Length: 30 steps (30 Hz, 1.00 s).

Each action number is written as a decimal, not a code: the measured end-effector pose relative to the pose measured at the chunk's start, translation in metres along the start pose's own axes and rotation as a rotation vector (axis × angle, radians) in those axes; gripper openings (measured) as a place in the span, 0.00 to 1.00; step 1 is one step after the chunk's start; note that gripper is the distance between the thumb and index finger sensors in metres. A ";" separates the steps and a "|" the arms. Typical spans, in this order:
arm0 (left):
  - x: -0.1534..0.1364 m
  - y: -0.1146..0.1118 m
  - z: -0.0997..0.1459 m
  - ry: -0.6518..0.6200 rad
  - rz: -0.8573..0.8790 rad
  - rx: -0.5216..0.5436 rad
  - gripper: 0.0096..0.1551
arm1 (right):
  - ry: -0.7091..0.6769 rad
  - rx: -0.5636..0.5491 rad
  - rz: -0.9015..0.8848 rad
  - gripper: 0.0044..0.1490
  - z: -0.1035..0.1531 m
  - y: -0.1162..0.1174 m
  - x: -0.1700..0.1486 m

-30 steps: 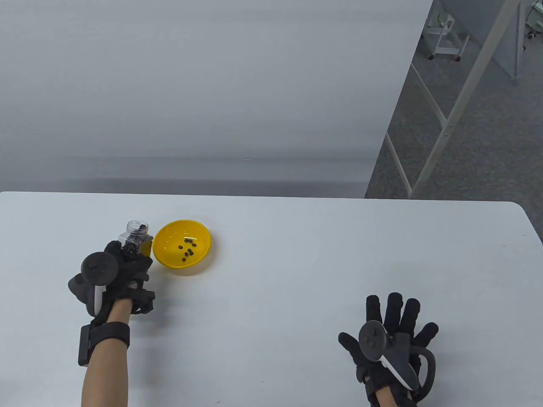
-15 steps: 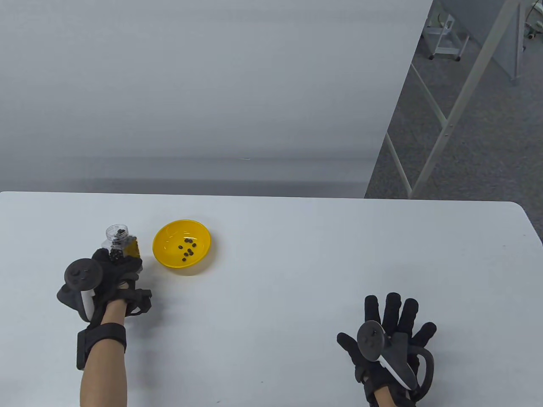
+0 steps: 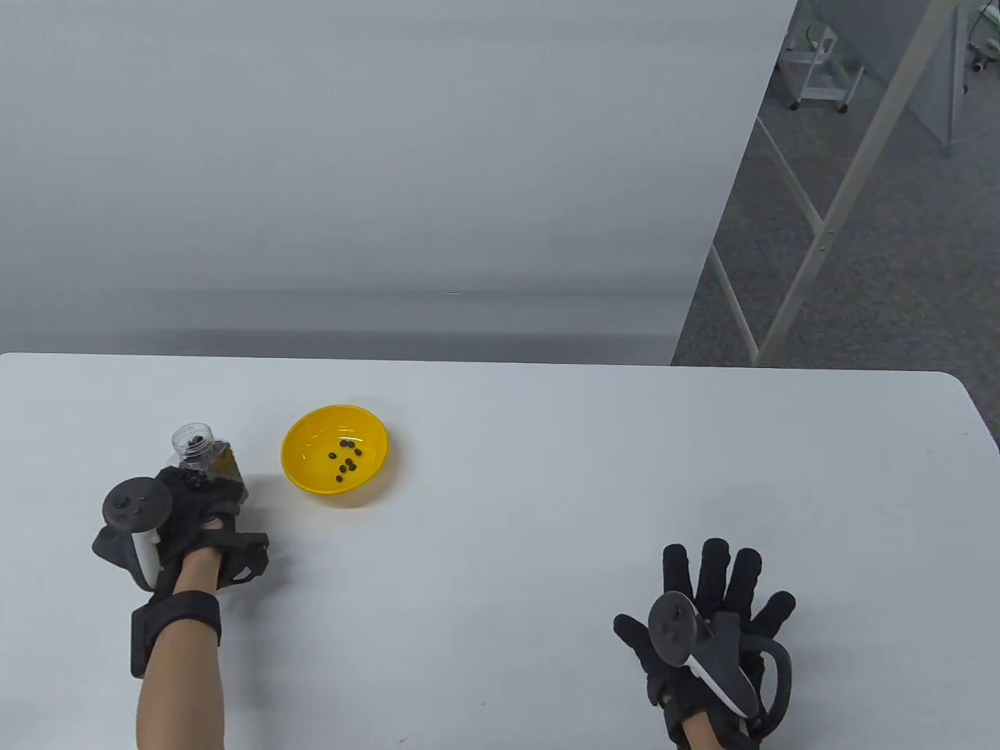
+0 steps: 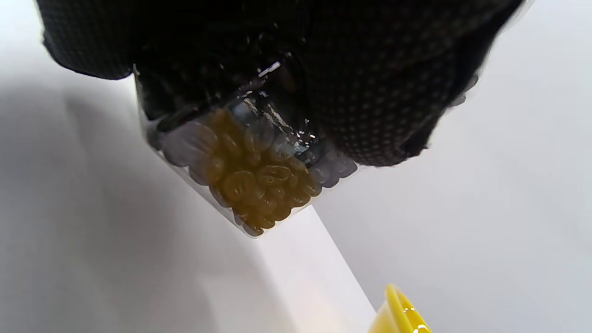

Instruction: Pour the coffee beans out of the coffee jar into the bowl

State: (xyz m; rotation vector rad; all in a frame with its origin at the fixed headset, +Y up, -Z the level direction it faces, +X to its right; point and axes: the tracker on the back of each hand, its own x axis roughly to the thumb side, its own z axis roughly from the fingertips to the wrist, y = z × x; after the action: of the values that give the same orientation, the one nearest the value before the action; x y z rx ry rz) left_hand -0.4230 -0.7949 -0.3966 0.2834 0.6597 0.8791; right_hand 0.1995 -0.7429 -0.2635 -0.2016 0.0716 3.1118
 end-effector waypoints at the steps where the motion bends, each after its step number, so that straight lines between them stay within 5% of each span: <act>1: -0.001 0.000 -0.001 0.003 -0.002 0.002 0.59 | -0.001 0.001 0.001 0.66 0.000 0.000 0.000; 20: -0.015 0.005 -0.007 0.080 -0.129 -0.034 0.60 | -0.003 0.014 0.017 0.66 -0.001 0.003 0.006; 30: -0.004 0.029 0.014 -0.050 -0.264 0.019 0.67 | -0.015 0.004 0.002 0.66 0.001 0.001 0.005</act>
State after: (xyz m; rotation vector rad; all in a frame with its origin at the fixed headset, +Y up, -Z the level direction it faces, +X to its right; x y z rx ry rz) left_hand -0.4339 -0.7796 -0.3705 0.2281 0.6425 0.6114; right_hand 0.1940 -0.7440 -0.2632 -0.1777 0.0771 3.1142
